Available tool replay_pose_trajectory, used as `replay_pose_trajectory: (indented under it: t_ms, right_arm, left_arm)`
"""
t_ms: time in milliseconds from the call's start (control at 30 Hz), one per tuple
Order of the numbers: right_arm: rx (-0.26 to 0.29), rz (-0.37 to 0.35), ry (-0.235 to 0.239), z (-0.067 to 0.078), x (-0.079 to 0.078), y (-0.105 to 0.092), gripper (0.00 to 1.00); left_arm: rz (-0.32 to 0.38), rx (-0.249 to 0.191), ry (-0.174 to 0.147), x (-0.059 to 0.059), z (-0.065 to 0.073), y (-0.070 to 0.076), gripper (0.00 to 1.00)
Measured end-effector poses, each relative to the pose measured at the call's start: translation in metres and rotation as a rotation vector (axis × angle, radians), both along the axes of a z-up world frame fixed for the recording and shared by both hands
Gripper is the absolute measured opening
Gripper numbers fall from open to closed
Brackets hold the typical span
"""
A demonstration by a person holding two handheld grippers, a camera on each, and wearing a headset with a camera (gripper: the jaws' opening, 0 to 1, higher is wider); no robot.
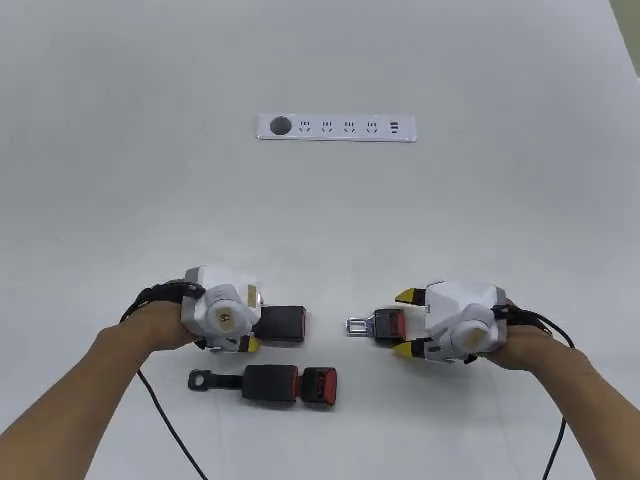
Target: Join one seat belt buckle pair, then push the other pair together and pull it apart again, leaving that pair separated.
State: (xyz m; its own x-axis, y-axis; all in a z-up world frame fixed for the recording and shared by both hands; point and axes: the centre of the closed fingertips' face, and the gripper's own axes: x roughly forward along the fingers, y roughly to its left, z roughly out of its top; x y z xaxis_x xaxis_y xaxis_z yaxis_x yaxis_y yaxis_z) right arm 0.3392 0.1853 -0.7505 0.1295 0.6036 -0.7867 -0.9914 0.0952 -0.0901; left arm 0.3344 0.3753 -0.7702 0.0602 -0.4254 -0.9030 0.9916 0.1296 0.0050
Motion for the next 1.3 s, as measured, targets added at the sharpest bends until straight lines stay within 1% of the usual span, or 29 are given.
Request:
replay_pose_trajectory:
  t_ms: [100, 300, 400, 467, 500, 567, 800, 933, 1000, 1033, 1067, 1167, 1300]
  right_arm:
    - [0.014, -0.024, 0.001, 0.000, 0.001, -0.002, 0.44]
    - [0.028, -0.059, 0.013, -0.003, -0.002, -0.008, 0.47]
    - [0.038, -0.080, 0.018, -0.003, -0.005, -0.011, 0.49]
    - [0.051, -0.097, 0.023, -0.003, -0.008, -0.012, 0.50]
    - [0.054, -0.105, 0.026, -0.003, -0.009, -0.013, 0.51]
    - [0.059, -0.115, 0.022, -0.002, -0.012, -0.015, 0.52]
    - [0.106, -0.189, 0.026, 0.007, -0.019, -0.020, 0.57]
    - [0.121, -0.226, 0.034, 0.008, -0.025, -0.024, 0.60]
    - [0.143, -0.255, 0.042, 0.010, -0.029, -0.025, 0.62]
    - [0.152, -0.269, 0.048, 0.010, -0.032, -0.026, 0.63]
    - [0.157, -0.278, 0.051, 0.010, -0.034, -0.027, 0.64]
    - [0.177, -0.305, 0.049, 0.011, -0.041, -0.027, 0.66]
    - [0.211, -0.356, 0.046, 0.013, -0.048, -0.028, 0.69]
  left_arm:
    - [0.034, -0.023, 0.003, -0.002, 0.005, 0.002, 0.44]
    - [0.104, -0.069, 0.011, -0.008, 0.013, 0.009, 0.48]
    - [0.138, -0.088, 0.013, -0.010, 0.015, 0.012, 0.51]
    - [0.165, -0.108, 0.010, -0.012, 0.018, 0.015, 0.54]
    - [0.188, -0.127, 0.013, -0.014, 0.020, 0.016, 0.54]
    - [0.220, -0.148, 0.015, -0.016, 0.023, 0.019, 0.56]
    - [0.316, -0.227, 0.001, -0.027, 0.032, 0.028, 0.63]
    - [0.372, -0.264, -0.022, -0.035, 0.037, 0.032, 0.67]
    - [0.391, -0.286, -0.029, -0.040, 0.038, 0.033, 0.68]
    - [0.407, -0.301, -0.028, -0.043, 0.038, 0.034, 0.69]
    - [0.419, -0.308, -0.027, -0.046, 0.037, 0.036, 0.69]
    - [0.460, -0.338, -0.031, -0.054, 0.033, 0.040, 0.70]
    - [0.501, -0.370, -0.047, -0.062, 0.031, 0.044, 0.74]
